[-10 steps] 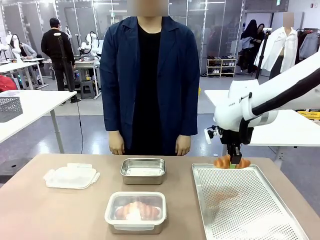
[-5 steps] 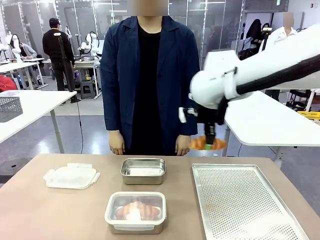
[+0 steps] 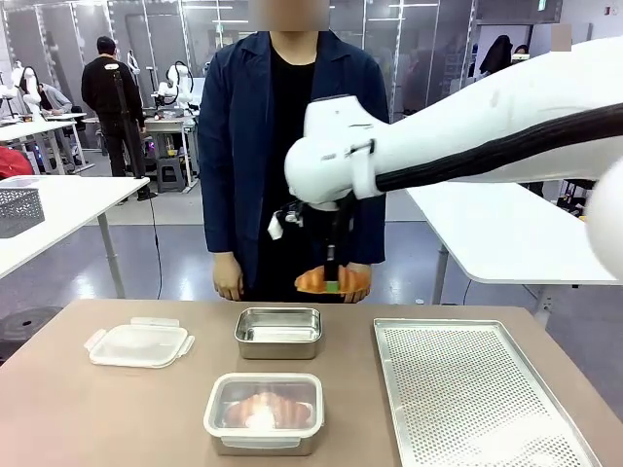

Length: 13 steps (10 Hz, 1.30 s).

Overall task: Place the bread into the airtight container.
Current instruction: Pick up a Butter Roll and place it into an empty Airtight Container.

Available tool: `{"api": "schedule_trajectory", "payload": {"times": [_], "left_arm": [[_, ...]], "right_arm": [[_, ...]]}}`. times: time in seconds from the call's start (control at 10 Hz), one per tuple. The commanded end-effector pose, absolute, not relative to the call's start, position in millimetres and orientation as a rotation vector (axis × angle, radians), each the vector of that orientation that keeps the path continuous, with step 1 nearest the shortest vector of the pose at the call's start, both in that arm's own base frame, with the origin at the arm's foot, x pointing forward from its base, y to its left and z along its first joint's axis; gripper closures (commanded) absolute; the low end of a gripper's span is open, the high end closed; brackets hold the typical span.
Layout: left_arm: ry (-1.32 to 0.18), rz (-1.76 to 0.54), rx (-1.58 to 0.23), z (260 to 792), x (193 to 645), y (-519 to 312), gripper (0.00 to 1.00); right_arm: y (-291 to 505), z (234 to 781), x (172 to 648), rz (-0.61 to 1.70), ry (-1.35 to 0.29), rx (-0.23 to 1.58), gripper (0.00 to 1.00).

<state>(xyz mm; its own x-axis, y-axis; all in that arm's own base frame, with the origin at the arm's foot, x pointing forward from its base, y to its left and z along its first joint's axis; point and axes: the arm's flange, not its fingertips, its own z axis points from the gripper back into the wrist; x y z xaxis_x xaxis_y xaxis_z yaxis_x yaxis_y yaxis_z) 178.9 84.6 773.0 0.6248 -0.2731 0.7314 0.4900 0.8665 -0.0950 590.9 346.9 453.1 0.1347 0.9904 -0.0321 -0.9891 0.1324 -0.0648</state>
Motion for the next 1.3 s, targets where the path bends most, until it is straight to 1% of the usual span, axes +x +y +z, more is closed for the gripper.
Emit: {"api": "schedule_trajectory", "payload": {"times": [0.0, 0.1, 0.3, 0.7, 0.8, 0.9, 1.0, 1.2], "left_arm": [[-0.785, -0.458, -0.307, 775.3, 178.2, 84.3, 0.00], [-0.785, -0.458, -0.307, 775.3, 178.2, 84.3, 0.00], [-0.785, -0.458, -0.307, 775.3, 178.2, 84.3, 0.00], [-0.785, -0.458, -0.307, 775.3, 178.2, 84.3, 0.00], [-0.785, -0.458, -0.307, 775.3, 178.2, 84.3, 0.00], [-0.785, -0.458, -0.307, 775.3, 178.2, 84.3, 0.00], [-0.785, -0.458, -0.307, 775.3, 178.2, 84.3, 0.00], [-0.785, -0.458, -0.307, 775.3, 178.2, 84.3, 0.00]], "right_arm": [[381.2, 446.4, 605.7, 1.412, -0.009, -0.092, 0.59], [397.6, 436.7, 607.5, 1.434, 0.007, -0.084, 0.59], [423.1, 412.0, 615.9, 1.404, 0.004, -0.016, 0.59], [445.6, 374.6, 624.4, 1.381, 0.049, -0.008, 0.59], [445.0, 371.3, 625.5, 1.387, 0.056, 0.003, 0.51], [444.1, 372.8, 625.4, 1.391, 0.048, 0.006, 0.24], [442.6, 374.6, 625.0, 1.388, 0.043, 0.002, 0.01], [437.8, 374.9, 626.7, 1.375, 0.042, 0.015, 0.00]]}}
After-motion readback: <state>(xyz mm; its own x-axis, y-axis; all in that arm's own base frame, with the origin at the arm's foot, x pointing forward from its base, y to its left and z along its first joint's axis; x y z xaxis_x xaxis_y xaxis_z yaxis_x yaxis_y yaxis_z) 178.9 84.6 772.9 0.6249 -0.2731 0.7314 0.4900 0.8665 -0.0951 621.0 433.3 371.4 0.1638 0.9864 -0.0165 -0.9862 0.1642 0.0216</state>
